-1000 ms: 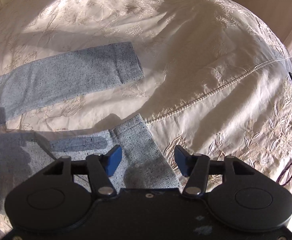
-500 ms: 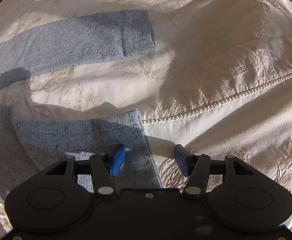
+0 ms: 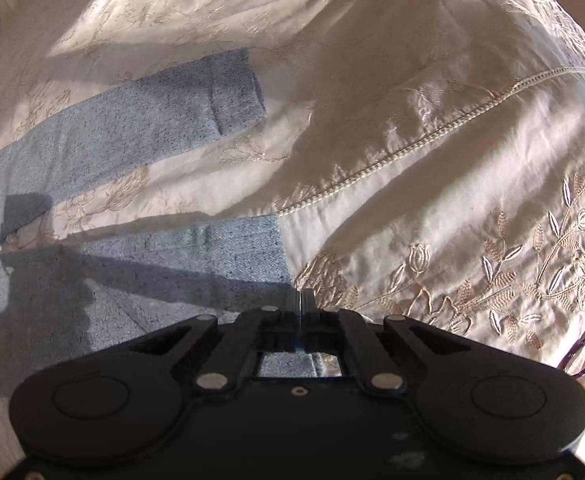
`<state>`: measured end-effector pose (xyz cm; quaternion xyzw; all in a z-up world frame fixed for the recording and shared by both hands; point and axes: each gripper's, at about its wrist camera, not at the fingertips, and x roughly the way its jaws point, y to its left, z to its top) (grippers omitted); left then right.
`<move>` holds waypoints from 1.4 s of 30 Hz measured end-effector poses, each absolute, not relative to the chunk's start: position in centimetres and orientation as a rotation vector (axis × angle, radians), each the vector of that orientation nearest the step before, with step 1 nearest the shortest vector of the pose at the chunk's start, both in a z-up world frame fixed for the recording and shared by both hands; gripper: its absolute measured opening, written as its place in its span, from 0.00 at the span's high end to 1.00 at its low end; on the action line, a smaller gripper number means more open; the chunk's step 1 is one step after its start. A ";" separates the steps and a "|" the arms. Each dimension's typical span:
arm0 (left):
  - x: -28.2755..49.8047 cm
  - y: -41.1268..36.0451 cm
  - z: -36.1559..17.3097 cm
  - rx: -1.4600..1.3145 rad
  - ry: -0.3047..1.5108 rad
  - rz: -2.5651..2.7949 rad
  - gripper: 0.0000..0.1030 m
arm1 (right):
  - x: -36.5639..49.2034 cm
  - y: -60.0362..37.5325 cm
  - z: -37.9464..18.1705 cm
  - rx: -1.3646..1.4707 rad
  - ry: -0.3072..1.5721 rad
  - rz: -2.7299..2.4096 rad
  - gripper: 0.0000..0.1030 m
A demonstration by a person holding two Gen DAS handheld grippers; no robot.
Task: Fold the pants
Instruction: 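Lift the hem with the right gripper toward the waistband while the left gripper grasps the waistband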
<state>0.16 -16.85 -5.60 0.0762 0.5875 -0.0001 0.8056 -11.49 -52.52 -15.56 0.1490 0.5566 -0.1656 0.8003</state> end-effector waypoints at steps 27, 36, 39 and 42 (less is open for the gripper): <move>0.3 -14.4 -6.9 0.133 1.232 0.025 0.37 | -10.2 -52.9 -15.9 0.321 1.209 -0.360 0.99; 2.5 -13.3 -12.5 0.223 1.281 -0.037 0.36 | -10.1 -54.4 -14.4 0.267 1.134 -0.497 0.75; 3.2 -12.6 -17.0 0.293 1.422 -0.067 0.36 | -8.3 -51.6 -12.7 0.256 1.107 -0.463 0.72; 3.7 -11.4 -18.5 0.307 1.469 -0.127 0.31 | -5.9 -48.9 -11.8 0.280 1.098 -0.430 0.66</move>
